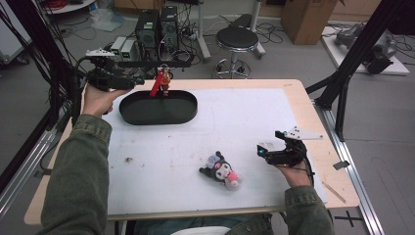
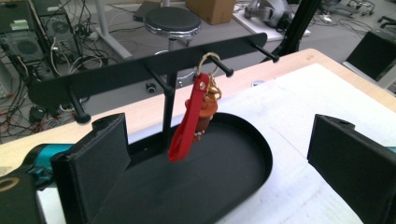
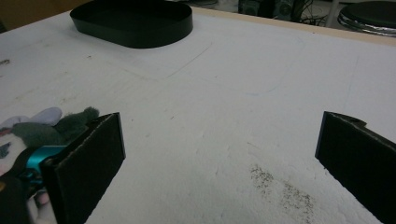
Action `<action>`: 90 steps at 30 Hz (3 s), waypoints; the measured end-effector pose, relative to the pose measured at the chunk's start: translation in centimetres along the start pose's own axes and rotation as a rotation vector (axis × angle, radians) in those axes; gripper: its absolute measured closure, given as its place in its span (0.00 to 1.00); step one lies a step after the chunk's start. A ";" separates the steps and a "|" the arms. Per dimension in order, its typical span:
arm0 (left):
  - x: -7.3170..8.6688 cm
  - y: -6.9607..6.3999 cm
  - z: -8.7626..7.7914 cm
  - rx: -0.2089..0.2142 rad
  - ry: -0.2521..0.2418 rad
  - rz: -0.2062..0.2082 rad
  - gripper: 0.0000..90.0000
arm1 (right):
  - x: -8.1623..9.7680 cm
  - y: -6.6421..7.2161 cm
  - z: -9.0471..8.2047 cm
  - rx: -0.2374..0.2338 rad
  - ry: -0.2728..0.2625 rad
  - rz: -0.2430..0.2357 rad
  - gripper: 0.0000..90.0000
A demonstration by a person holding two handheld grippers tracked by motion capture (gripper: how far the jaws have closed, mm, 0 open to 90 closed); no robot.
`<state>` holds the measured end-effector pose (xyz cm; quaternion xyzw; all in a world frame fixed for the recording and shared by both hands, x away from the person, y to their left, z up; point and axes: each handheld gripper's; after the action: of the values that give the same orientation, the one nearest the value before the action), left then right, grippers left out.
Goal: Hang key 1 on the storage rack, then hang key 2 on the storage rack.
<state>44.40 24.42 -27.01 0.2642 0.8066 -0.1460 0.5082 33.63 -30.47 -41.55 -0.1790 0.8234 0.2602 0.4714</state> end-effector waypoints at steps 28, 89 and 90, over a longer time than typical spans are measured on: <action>5.8 -1.1 -3.4 -0.034 0.066 0.015 0.07 | 0.0 0.1 0.0 0.007 0.005 -0.005 0.00; 20.7 -7.2 -9.0 0.001 0.019 0.042 0.07 | -0.9 2.5 0.9 -0.044 0.091 -0.067 0.00; 20.7 -7.3 -9.0 0.000 0.024 0.043 0.07 | -0.9 2.7 0.9 -0.047 0.098 -0.064 0.00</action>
<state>26.44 28.74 -41.86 0.2831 0.8067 -0.1318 0.5017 33.25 -27.73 -40.42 -0.2289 0.8330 0.2550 0.4344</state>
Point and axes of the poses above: each handheld gripper's, and its own axes: z roughly forward along the jaws, x roughly out of its underside, y roughly to its left, and after that the axes turned 11 degrees about z, right-handed
